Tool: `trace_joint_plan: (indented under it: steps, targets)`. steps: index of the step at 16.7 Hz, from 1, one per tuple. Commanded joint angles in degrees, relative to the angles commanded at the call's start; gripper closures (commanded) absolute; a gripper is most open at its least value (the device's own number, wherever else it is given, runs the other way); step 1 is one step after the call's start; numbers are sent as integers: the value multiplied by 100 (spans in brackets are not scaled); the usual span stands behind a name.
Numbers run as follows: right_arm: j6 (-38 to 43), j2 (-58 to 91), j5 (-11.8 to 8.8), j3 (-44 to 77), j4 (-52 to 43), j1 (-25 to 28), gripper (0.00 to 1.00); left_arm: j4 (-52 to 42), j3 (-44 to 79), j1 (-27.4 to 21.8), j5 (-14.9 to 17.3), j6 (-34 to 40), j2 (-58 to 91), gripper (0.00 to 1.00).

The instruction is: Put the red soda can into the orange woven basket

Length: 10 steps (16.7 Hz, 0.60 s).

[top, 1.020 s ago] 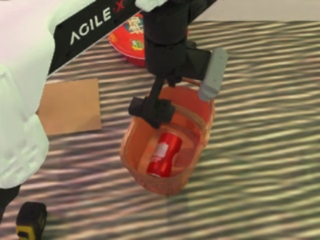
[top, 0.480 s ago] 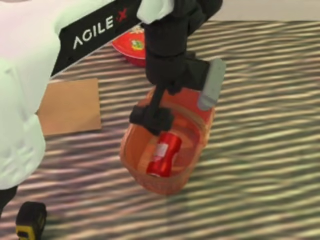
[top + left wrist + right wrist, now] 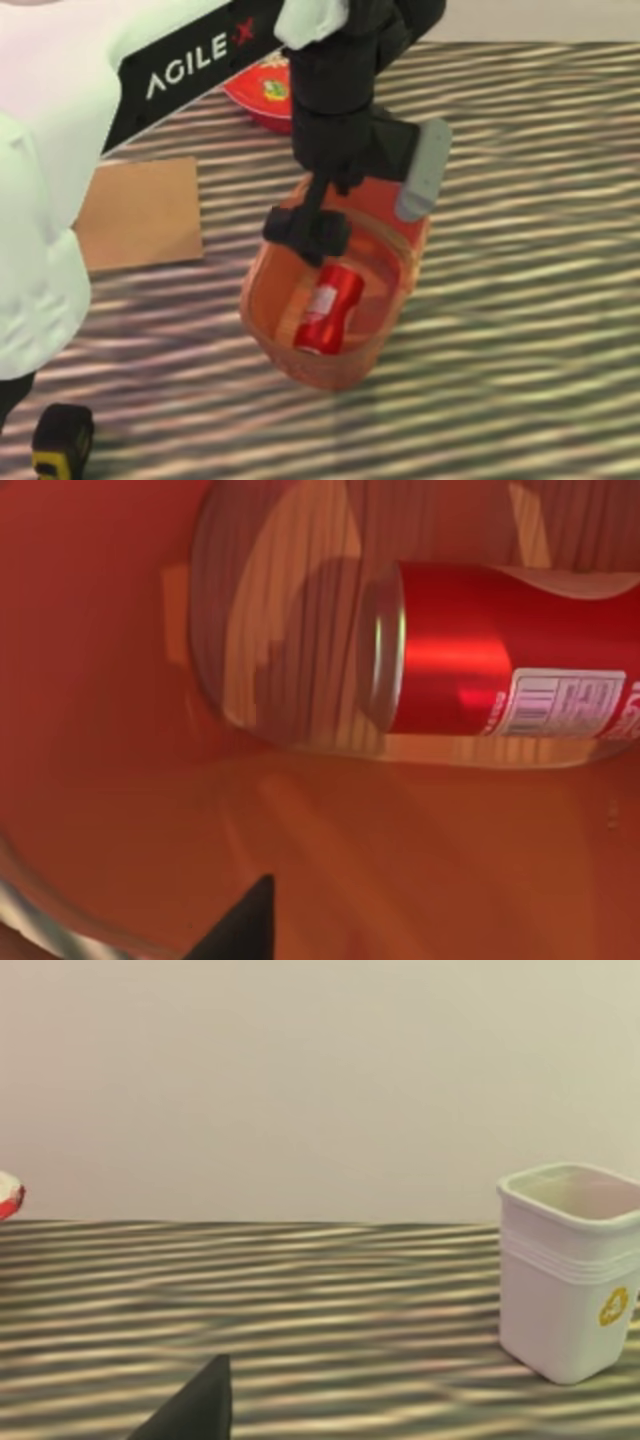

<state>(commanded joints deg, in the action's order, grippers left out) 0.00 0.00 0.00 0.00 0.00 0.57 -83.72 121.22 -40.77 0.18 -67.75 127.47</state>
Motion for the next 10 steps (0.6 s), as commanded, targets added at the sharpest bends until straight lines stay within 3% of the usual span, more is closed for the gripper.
trace_joint_plan:
  steps: [9, 10]
  targets:
    - [0, 0, 0, 0, 0, 0, 0, 0, 0, 0, 0, 0, 0, 98]
    - [0, 0, 0, 0, 0, 0, 0, 0, 0, 0, 0, 0, 0, 100]
